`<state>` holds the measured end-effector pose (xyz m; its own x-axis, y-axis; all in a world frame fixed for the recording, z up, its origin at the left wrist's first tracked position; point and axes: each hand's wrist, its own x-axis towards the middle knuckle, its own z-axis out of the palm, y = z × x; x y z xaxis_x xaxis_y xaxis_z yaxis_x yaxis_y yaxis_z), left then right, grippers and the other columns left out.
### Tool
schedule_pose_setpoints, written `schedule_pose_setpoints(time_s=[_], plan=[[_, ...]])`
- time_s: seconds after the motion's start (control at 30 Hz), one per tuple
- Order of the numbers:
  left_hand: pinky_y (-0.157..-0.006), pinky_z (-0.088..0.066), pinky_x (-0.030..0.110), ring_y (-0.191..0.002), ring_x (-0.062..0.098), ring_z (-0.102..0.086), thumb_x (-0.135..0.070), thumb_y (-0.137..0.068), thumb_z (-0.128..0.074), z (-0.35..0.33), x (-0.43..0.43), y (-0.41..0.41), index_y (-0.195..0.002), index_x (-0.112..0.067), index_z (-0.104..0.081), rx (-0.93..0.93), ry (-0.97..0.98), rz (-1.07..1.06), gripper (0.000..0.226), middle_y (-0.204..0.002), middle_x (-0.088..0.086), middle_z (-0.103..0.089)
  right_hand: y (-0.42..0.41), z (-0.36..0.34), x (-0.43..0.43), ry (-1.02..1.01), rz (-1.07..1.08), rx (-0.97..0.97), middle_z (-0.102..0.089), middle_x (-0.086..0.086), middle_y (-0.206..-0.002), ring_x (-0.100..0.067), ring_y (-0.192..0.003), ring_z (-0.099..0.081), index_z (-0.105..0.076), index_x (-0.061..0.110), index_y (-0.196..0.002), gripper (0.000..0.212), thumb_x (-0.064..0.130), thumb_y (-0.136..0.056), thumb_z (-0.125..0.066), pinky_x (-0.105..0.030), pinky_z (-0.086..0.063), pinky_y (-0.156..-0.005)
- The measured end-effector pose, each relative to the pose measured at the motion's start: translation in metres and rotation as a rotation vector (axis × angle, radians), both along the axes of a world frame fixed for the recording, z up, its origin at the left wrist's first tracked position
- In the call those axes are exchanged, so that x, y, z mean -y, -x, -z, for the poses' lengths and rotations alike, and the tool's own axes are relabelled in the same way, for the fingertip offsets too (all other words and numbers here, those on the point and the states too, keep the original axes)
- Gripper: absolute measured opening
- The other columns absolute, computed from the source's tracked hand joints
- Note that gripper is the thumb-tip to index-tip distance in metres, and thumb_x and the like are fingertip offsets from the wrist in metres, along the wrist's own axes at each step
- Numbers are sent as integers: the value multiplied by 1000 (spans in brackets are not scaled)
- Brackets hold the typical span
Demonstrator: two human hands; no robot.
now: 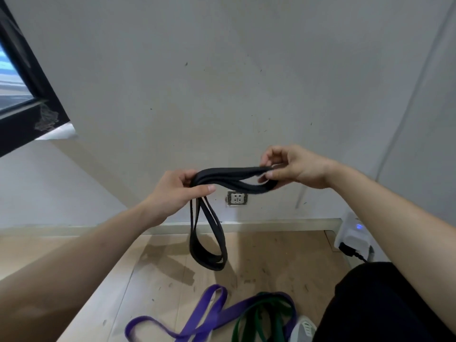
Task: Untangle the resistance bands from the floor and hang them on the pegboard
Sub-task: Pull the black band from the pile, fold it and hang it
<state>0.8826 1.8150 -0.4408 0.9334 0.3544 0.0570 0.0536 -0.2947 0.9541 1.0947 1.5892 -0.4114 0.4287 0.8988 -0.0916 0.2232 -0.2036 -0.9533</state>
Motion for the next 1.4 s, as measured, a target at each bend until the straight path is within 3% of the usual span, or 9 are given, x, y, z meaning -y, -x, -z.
schedule_pose_setpoints(time_s=[0.13,0.3,0.5,0.6,0.73,0.93,1.1,1.27,1.4], plan=[[-81,-53,23,-87,13,-72,-20,-78,-81,-10,-2,6,-102,-14,-78,0,13,49,25,-85,1,-76,11,10,-9,253,-154,133,-73,-19,-113,-39,-112,-67,-53,7,-113,36,-7,-86,-72,-32,-56,-86],[-90,-56,35,-90,19,-72,-13,-81,-82,-17,3,8,-102,-15,-79,-9,-62,116,21,-94,10,-78,47,1,-36,215,-200,284,-63,8,-132,-5,-125,-57,-49,30,-143,75,32,-78,-86,-25,-47,-101],[-80,-55,23,-88,18,-75,-9,-82,-81,-21,4,11,-99,-9,-78,12,-76,138,18,-91,9,-79,86,11,-68,53,-198,222,-70,-12,-90,-20,-86,-70,-67,2,-108,26,11,-87,-77,-29,-52,-76],[-74,-52,19,-79,10,-70,-9,-79,-83,-19,-7,16,-97,-10,-78,-26,-116,133,19,-84,1,-77,82,5,-70,120,-165,306,-72,-20,-86,-36,-80,-72,-66,8,-102,24,25,-88,-76,-48,-48,-67],[-80,-58,25,-82,18,-73,-4,-78,-84,-15,-12,20,-95,-9,-78,-100,-244,177,19,-88,12,-77,77,-6,-64,180,-209,433,-69,-26,-80,-25,-65,-66,-69,16,-89,20,33,-86,-77,-61,-53,-71],[-81,-56,50,-80,32,-68,-26,-70,-79,-15,-14,15,-88,-17,-77,-118,-478,125,19,-79,10,-73,77,-12,-61,194,-189,529,-67,-28,-85,-28,-62,-62,-68,4,-93,28,30,-90,-75,-42,-53,-63],[-75,-53,49,-78,32,-65,-55,-62,-85,-13,-17,16,-87,-23,-75,-165,-488,136,41,-78,11,-70,77,-11,-59,173,-180,527,-67,-25,-80,-21,-64,-61,-71,6,-95,25,30,-91,-74,-40,-55,-63],[-80,-55,35,-81,18,-68,-31,-77,-87,-4,-2,17,-92,-26,-74,-132,-276,135,20,-84,5,-73,82,-12,-56,19,-148,319,-54,-10,-67,-16,-57,-51,-73,4,-100,20,23,-93,-71,-26,-45,-54],[-89,-58,28,-101,22,-71,-32,-79,-86,-1,11,16,-102,-18,-75,-114,-107,109,29,-107,11,-75,83,-14,-54,-107,-61,200,-53,-3,-63,-14,-57,-50,-70,-4,-100,25,20,-94,-69,-25,-44,-55]])
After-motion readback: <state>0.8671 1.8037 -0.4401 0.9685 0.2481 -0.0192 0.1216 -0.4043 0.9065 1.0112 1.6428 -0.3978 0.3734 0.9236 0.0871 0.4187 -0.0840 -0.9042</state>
